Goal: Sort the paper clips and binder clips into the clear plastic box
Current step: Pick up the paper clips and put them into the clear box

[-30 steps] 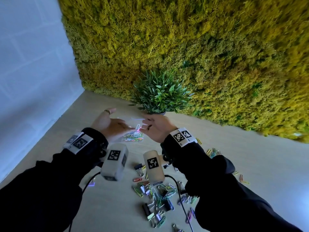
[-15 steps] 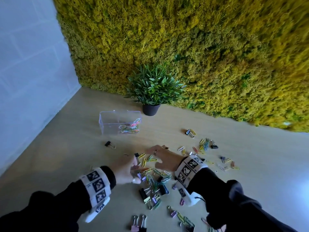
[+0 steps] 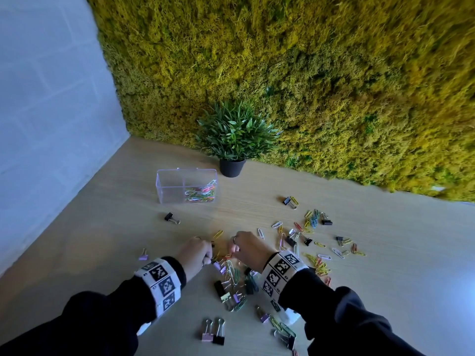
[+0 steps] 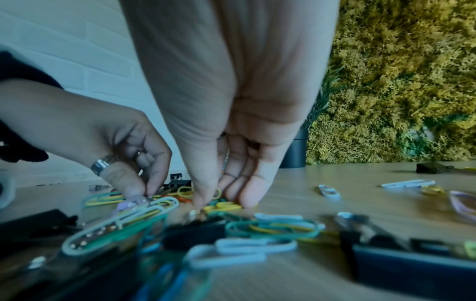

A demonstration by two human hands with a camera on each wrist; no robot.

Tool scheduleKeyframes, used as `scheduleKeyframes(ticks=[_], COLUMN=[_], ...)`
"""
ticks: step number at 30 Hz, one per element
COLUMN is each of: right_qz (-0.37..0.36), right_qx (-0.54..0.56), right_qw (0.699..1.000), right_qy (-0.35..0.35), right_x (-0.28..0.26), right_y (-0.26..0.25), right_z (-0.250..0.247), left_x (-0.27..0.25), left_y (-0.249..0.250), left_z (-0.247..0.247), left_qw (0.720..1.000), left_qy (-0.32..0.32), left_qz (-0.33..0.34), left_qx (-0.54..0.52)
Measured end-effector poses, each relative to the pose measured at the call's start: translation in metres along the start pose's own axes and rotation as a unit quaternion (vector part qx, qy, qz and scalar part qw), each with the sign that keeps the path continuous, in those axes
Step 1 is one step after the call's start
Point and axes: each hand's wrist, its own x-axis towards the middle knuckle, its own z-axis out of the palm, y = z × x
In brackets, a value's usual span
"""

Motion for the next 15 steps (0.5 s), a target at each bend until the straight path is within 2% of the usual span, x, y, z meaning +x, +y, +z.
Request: scheduleKeyframes(ticks=[3, 7, 9, 15], right_qz=[0.029, -0.033, -0.038, -0.006], right_qx=[0.012, -0.005, -0.015, 0.085], right_qw=[0.999, 0.999, 0.999, 0.996], right_qy=[-0.018, 0.021, 0.022, 0.02], right_x=[-0.002, -0.011, -0.014, -0.019], right_y=[-0.001, 0.001, 0.004, 0.017], right_z=[-0.001, -0.012, -0.017, -0.017], left_x=[-0.007, -0.015, -0.015, -0.012], left_y=[0.001, -0.002, -0.004, -0.009], left_z=[-0.001, -0.002, -0.001, 0.003], left_qw=[0.999, 0.997, 0.997, 0.998], left_qy=[0.015, 0.033, 0.024, 0.006], left_qz=[-0.007, -0.012, -0.011, -0.016], left_qx=[-0.041, -0.069, -0.07, -0.057])
